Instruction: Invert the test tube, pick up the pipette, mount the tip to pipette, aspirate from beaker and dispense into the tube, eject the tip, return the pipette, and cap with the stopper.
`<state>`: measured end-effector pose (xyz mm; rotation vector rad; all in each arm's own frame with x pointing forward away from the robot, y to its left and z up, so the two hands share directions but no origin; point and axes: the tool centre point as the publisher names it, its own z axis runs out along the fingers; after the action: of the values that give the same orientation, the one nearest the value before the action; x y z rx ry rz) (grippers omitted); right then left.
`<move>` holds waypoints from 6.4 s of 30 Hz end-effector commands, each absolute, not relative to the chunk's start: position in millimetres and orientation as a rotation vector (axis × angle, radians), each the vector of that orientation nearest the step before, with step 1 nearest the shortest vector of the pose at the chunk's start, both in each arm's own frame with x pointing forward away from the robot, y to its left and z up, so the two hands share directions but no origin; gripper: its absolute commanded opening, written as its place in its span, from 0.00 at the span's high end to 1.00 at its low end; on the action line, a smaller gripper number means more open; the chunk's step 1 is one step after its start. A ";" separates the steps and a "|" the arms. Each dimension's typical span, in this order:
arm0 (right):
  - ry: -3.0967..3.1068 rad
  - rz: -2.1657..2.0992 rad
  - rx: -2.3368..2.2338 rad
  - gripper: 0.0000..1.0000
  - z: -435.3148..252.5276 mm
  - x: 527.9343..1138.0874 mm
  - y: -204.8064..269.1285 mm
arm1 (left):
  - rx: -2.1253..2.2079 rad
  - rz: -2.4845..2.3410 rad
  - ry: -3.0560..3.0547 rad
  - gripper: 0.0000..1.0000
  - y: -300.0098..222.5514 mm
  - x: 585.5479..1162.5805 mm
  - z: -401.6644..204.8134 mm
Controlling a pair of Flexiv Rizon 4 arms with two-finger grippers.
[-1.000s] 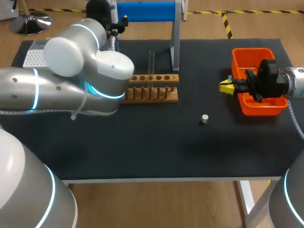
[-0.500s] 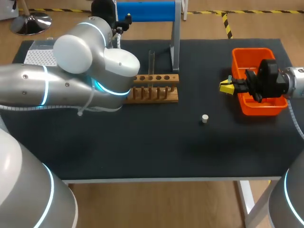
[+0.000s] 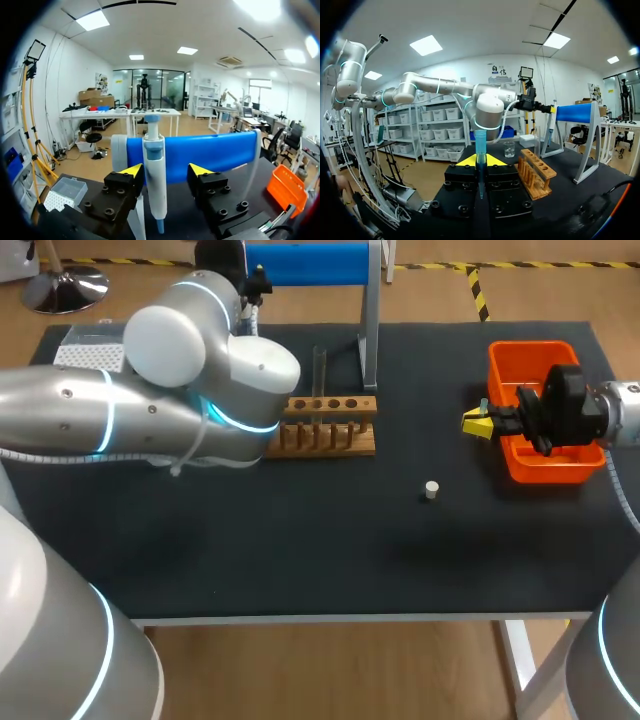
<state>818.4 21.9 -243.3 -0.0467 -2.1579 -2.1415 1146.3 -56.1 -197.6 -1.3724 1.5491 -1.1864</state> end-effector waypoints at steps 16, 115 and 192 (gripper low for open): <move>-2.161 -2.140 -0.048 1.00 -242.6 817.3 21.5 | -1.423 -1.160 1.499 0.53 -53.2 1162.4 -206.9; -2.161 -2.140 -0.048 1.00 -242.6 817.3 21.5 | -0.760 -1.660 2.070 1.00 -43.2 1051.3 -106.6; -2.161 -2.140 -0.048 1.00 -242.6 817.3 21.5 | -0.069 -2.053 2.303 1.00 -217.4 864.7 -9.2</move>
<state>818.3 21.9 -243.2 -0.0467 -2.1580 -2.1414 861.2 -217.2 -12.2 -0.0768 2.2940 -2.0526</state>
